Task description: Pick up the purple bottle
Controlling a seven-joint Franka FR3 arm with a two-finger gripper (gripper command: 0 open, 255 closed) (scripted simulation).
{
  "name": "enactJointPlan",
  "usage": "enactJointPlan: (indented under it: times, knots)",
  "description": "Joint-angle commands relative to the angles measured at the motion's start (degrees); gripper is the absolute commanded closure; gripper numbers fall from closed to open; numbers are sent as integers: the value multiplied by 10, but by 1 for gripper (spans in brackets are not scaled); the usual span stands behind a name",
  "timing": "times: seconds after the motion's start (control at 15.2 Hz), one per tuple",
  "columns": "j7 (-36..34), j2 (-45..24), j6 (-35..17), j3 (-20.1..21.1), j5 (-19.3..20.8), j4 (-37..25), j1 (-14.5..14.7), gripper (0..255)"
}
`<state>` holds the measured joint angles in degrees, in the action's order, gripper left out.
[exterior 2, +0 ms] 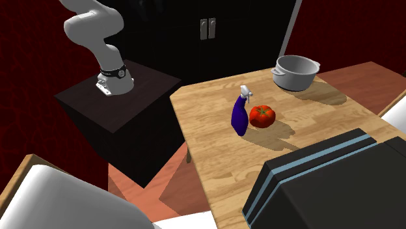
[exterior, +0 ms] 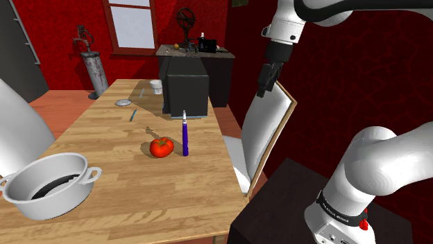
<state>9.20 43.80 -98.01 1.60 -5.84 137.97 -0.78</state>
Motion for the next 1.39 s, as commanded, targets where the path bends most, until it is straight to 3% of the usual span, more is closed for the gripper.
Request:
enactJointPlan:
  times: [0.0, 0.66, 1.32]
  knots:
    - [0, 0, 0, 0, 0, 0, 0, 0]
    - [-175, -201, -141, 92, -12, -64, -24, 0]
    - [-363, -435, -217, 142, 56, -212, -43, 0]
